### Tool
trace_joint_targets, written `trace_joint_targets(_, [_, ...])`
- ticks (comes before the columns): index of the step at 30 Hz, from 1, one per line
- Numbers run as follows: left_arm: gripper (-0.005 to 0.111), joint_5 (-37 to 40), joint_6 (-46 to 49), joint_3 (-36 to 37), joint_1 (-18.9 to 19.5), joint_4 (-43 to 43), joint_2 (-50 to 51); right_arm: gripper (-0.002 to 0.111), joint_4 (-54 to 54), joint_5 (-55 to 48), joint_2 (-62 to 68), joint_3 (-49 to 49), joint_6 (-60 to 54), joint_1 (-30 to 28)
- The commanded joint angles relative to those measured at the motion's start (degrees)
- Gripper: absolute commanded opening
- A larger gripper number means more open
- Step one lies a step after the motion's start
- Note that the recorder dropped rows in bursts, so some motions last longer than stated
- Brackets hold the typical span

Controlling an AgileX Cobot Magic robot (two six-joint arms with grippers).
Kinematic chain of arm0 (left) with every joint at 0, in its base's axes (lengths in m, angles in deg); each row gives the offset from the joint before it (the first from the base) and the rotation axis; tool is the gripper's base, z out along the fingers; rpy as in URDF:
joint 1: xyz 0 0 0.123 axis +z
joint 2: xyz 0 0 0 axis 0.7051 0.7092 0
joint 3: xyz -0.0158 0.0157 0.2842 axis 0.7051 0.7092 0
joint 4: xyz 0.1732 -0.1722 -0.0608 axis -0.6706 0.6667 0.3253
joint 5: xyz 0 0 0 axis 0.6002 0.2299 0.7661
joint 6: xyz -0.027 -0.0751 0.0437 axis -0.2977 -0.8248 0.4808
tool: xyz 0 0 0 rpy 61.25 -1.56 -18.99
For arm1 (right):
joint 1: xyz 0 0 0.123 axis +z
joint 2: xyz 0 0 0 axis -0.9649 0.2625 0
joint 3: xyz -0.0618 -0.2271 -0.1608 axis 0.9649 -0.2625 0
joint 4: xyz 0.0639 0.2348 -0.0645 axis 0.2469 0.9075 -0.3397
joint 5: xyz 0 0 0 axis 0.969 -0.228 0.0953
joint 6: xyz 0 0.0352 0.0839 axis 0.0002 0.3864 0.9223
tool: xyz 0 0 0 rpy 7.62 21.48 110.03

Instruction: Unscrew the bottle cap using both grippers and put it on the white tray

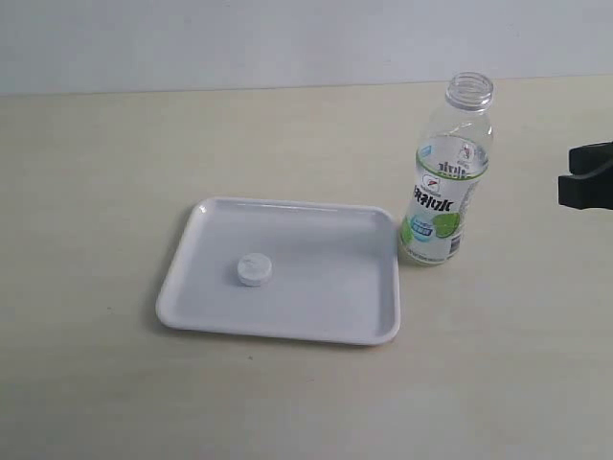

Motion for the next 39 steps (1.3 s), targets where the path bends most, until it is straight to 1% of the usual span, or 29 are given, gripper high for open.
trace_joint_targets(1, [0.0,0.9,-1.1,5.0,7.9,-1.6,-13.3,0.001,0.0,-0.4,-0.3,-0.1,0.0,0.0])
trace_joint_targets(4, [0.0,0.9,-1.2,8.9,11.8,-1.8,-21.4,0.001,0.0,-0.4,-0.3,-0.1,0.0,0.0])
trace_joint_targets(7, [0.0,0.9,-1.2,12.5,14.3,-1.8,-26.8,0.001,0.0,-0.4,-0.3,-0.1,0.0,0.0])
trace_joint_targets(9, [0.0,1.5,-1.2,14.1,15.2,-1.8,-29.0,0.001,0.0,-0.4,-0.3,-0.1,0.0,0.0])
trace_joint_targets(16, [0.0,2.5,-1.3,18.2,15.3,-1.0,-33.9,0.001,0.0,-0.4,-0.3,-0.1,0.0,0.0])
trace_joint_targets(23, [0.0,2.7,-1.3,19.9,15.3,-1.0,-33.9,0.001,0.0,-0.4,-0.3,-0.1,0.0,0.0])
trace_joint_targets(30, [0.0,5.2,-1.3,20.3,15.3,-1.0,-33.9,0.001,0.0,-0.4,-0.3,-0.1,0.0,0.0])
trace_joint_targets(32, [0.0,5.2,-3.8,21.2,15.2,-1.1,-33.9,0.001,0.0,-0.4,-0.3,-0.1,0.0,0.0])
trace_joint_targets(35, [0.0,5.2,-7.0,21.2,15.2,-4.1,-33.9,0.001,0.0,-0.4,-0.3,-0.1,0.0,0.0])
trace_joint_targets(37, [0.0,7.5,-9.4,21.2,15.2,-7.9,-33.9,0.001,0.0,-0.4,-0.3,-0.1,0.0,0.0])
trace_joint_targets(39, [0.0,9.9,-11.2,21.2,15.2,-9.9,-33.9,0.001,0.0,-0.4,-0.3,-0.1,0.0,0.0])
